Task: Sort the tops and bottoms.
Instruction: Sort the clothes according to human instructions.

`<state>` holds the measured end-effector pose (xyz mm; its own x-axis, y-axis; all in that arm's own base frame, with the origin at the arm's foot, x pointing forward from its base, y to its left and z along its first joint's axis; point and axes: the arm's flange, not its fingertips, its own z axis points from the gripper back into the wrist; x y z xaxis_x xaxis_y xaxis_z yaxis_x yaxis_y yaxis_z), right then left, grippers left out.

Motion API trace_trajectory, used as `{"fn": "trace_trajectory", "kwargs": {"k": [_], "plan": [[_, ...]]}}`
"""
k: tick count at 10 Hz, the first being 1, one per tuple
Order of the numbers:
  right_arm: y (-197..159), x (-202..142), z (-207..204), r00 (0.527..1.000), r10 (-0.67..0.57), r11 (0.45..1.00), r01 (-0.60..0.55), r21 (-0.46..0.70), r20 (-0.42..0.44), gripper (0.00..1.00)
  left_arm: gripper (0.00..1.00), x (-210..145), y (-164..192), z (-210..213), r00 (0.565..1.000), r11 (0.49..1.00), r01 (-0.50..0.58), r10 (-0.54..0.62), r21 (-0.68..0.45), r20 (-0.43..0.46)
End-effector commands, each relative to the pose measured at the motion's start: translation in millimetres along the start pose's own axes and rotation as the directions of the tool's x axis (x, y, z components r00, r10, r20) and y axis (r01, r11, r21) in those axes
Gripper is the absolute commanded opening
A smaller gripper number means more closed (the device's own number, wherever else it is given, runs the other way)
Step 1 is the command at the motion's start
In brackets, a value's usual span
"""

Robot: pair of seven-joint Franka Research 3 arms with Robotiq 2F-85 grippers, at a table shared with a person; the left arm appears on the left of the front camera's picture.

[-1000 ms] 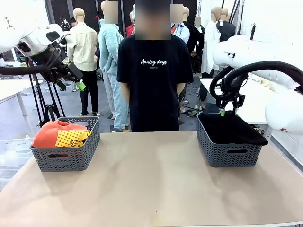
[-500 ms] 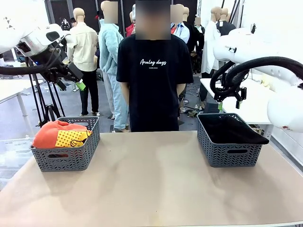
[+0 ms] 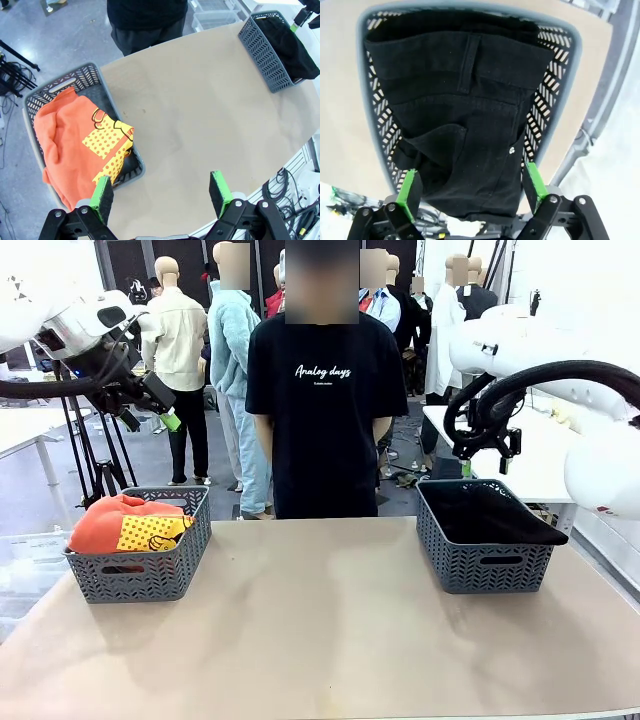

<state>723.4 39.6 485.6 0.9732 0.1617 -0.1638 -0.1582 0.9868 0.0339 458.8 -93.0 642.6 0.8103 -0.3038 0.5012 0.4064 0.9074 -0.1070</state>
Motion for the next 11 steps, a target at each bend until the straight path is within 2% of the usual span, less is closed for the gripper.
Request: {"fn": "trace_trajectory", "kwargs": {"k": [1,11], "plan": [[1.6,0.8,5.2,1.000,0.005,1.000,-0.005,0.000,0.021,1.00,1.00,-0.7,0.0,1.3,1.000,1.000,-0.002,0.002,0.001,0.004],[1.6,0.8,5.2,1.000,0.005,1.000,-0.005,0.000,0.021,1.00,1.00,-0.7,0.0,1.3,1.000,1.000,-0.002,0.002,0.001,0.004]]}}
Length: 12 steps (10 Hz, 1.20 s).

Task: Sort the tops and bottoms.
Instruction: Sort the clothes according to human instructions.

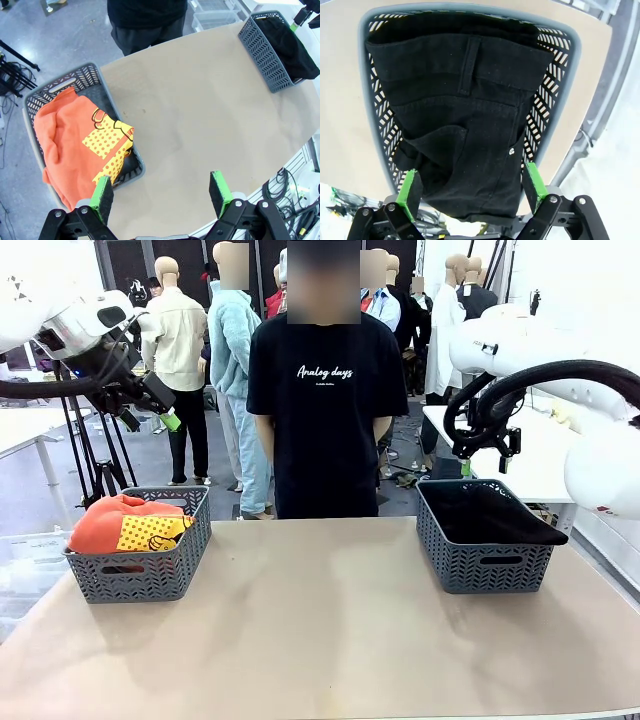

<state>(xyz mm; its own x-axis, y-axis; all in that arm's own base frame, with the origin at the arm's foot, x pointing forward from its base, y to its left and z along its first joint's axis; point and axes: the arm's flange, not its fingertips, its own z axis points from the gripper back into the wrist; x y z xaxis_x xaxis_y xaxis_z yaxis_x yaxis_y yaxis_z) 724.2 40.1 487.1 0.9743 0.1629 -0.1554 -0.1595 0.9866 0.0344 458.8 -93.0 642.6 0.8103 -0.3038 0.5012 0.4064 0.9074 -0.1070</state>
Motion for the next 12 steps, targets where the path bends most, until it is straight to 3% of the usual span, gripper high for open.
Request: {"fn": "trace_trajectory", "kwargs": {"k": [1,12], "plan": [[1.3,0.3,3.6,1.000,0.004,1.000,-0.004,0.000,0.013,1.00,1.00,-0.7,0.0,1.3,1.000,1.000,-0.002,0.002,0.001,0.004],[1.3,0.3,3.6,1.000,0.004,1.000,-0.004,0.000,0.013,1.00,1.00,-0.7,0.0,1.3,1.000,1.000,-0.002,0.002,0.001,0.004]]}}
